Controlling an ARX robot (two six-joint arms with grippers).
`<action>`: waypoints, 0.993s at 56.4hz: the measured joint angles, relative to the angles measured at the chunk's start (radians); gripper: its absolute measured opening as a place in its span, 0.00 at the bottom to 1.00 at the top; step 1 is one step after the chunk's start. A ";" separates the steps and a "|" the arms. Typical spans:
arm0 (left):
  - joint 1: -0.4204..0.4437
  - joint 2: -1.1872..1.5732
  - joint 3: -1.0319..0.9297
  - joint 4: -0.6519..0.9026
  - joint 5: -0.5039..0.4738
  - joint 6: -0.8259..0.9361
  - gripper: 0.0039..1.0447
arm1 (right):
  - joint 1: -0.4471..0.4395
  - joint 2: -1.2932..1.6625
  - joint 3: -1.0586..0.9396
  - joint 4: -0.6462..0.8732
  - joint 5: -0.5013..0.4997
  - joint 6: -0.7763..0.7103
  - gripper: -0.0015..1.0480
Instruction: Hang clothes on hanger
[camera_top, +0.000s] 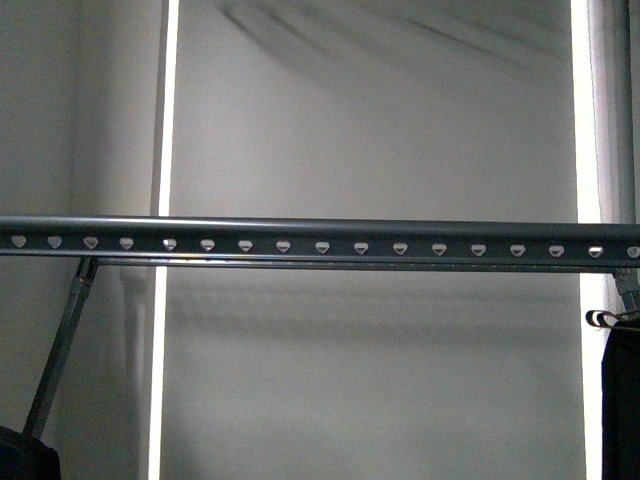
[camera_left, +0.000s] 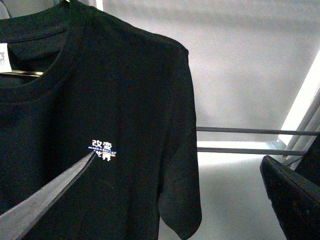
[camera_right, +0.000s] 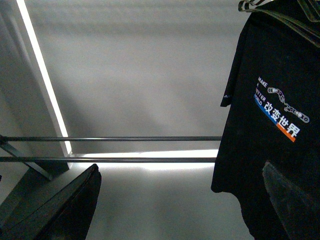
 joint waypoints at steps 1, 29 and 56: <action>0.000 0.000 0.000 0.000 0.000 0.000 0.94 | 0.000 0.000 0.000 0.000 0.000 0.000 0.93; 0.091 0.340 0.121 0.183 0.134 -0.182 0.94 | 0.000 0.000 0.000 0.000 -0.001 0.000 0.93; -0.036 1.251 0.792 0.194 -0.326 -0.847 0.94 | 0.000 0.000 0.000 0.000 0.000 0.000 0.93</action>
